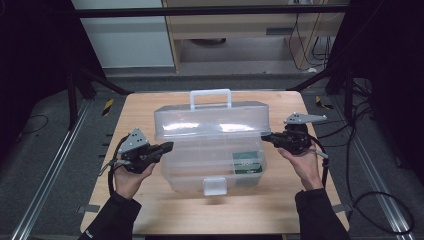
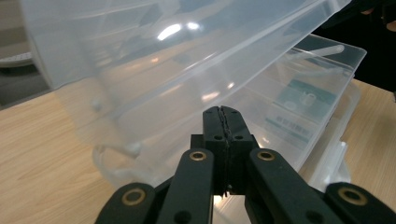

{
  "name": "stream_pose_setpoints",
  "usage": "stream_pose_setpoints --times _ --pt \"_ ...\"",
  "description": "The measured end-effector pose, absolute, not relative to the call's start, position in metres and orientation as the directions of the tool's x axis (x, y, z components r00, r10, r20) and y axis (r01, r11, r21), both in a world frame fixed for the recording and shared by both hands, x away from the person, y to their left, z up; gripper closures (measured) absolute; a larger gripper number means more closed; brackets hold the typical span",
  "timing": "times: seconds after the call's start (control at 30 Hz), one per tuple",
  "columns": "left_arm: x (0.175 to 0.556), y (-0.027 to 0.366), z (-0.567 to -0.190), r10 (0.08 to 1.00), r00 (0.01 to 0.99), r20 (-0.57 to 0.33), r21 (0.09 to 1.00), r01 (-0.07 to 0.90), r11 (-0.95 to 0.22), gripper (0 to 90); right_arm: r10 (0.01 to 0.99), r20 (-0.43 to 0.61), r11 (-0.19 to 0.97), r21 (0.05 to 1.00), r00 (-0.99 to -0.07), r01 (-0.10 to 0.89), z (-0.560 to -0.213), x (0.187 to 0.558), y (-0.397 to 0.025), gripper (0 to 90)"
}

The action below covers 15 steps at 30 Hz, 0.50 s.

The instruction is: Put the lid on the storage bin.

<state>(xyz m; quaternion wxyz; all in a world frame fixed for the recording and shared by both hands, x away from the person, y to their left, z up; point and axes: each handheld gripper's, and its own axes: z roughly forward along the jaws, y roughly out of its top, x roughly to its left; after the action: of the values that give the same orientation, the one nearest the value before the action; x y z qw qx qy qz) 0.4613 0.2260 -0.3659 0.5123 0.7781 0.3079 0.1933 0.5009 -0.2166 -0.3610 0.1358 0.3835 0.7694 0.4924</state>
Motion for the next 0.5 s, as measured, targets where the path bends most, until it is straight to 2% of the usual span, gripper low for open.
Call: stream_pose_setpoints --times 0.5 --pt "0.462 0.247 -0.374 0.701 0.712 -0.038 0.914 0.308 -0.263 89.8 0.723 0.161 0.243 0.851 -0.672 0.466 -0.369 0.495 -0.217 90.0"
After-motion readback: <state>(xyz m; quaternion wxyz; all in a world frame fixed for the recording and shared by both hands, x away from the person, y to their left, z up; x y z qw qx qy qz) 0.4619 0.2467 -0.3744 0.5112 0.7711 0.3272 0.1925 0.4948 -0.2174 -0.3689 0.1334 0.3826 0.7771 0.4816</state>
